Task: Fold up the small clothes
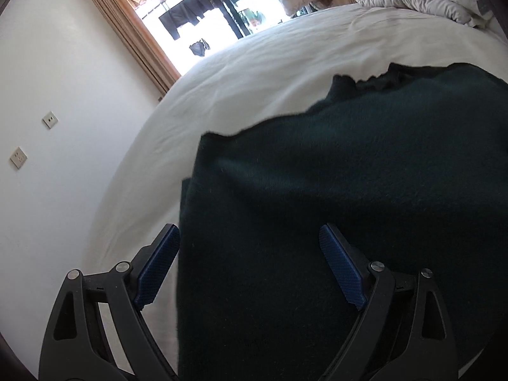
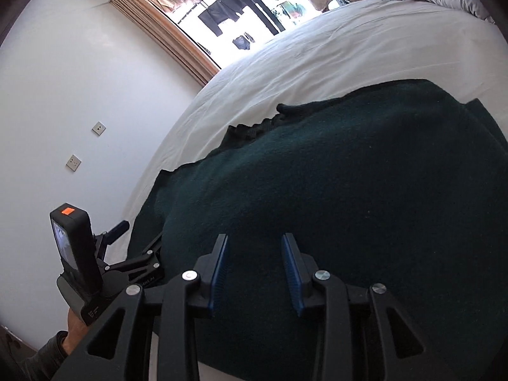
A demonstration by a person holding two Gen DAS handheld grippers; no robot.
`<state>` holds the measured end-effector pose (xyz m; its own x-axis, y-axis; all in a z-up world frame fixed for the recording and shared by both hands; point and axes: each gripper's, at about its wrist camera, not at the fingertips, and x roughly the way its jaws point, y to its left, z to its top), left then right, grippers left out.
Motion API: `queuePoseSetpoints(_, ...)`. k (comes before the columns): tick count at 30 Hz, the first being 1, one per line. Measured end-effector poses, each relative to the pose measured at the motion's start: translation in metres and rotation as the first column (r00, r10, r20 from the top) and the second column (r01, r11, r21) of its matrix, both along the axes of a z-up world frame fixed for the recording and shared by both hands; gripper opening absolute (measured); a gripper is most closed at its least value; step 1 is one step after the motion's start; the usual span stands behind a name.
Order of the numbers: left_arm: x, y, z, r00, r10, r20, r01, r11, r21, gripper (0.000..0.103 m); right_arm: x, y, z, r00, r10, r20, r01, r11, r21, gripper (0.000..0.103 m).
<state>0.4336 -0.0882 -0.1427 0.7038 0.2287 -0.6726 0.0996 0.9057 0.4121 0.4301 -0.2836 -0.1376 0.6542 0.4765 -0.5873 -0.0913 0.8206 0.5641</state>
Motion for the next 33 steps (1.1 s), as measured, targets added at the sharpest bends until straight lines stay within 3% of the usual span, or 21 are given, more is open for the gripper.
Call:
queuePoseSetpoints(2,-0.002,0.017,-0.002,0.999,0.029,-0.02,-0.031,0.994,-0.102,0.095,0.002,-0.019,-0.003,0.999,-0.046,-0.019,0.046,0.999,0.024,0.011)
queuePoseSetpoints(5,0.001,0.034,-0.003,0.997,0.049,-0.059,-0.06,0.977,-0.206,0.098,-0.002,-0.058,-0.001,0.986,-0.168,-0.006,0.168,0.986,-0.022,0.011)
queuePoseSetpoints(7,0.0,0.04,-0.004,0.997,0.049,-0.059,-0.062,0.965,-0.255,0.098,-0.008,-0.092,-0.006,0.956,-0.292,-0.021,0.291,0.956,-0.044,0.012)
queuePoseSetpoints(9,-0.003,0.044,-0.004,0.997,0.046,-0.055,-0.06,0.954,-0.293,0.098,-0.015,-0.123,-0.012,0.931,-0.363,-0.04,0.364,0.931,0.025,0.0)
queuePoseSetpoints(13,0.006,0.062,-0.009,0.996,0.041,-0.083,-0.07,0.918,-0.391,0.1,-0.03,-0.136,0.004,0.886,-0.463,-0.023,0.463,0.886,-0.03,0.001)
queuePoseSetpoints(15,0.019,0.072,-0.012,0.995,0.042,-0.09,-0.076,0.907,-0.414,0.101,-0.034,-0.118,0.015,0.898,-0.441,-0.004,0.44,0.898,-0.022,0.009)
queuePoseSetpoints(20,0.021,0.073,-0.013,0.995,0.042,-0.087,-0.074,0.908,-0.413,0.101,-0.029,-0.022,0.032,0.983,-0.172,0.06,0.173,0.985,-0.01,0.037)
queuePoseSetpoints(22,0.022,0.075,-0.013,0.995,0.041,-0.091,-0.076,0.904,-0.42,0.101,-0.024,0.011,0.027,0.995,-0.088,0.047,0.089,0.996,-0.02,0.039)
queuePoseSetpoints(24,0.023,0.075,-0.013,0.995,0.039,-0.094,-0.076,0.902,-0.424,0.101,-0.018,0.03,0.016,1.0,-0.029,0.005,0.029,0.998,-0.054,0.039)
queuePoseSetpoints(27,0.017,0.081,-0.01,0.994,0.032,-0.107,-0.076,0.896,-0.438,0.102,-0.017,0.021,-0.005,0.998,-0.053,-0.039,0.049,0.996,-0.08,0.038)
queuePoseSetpoints(31,0.013,0.086,-0.011,0.993,0.021,-0.118,-0.072,0.893,-0.443,0.103,-0.024,-0.024,-0.014,0.984,-0.168,-0.055,0.167,0.986,-0.022,0.009)
queuePoseSetpoints(33,0.014,0.087,-0.011,0.993,0.022,-0.117,-0.072,0.892,-0.446,0.103,-0.032,-0.044,-0.014,0.962,-0.261,-0.077,0.262,0.965,0.001,0.008)
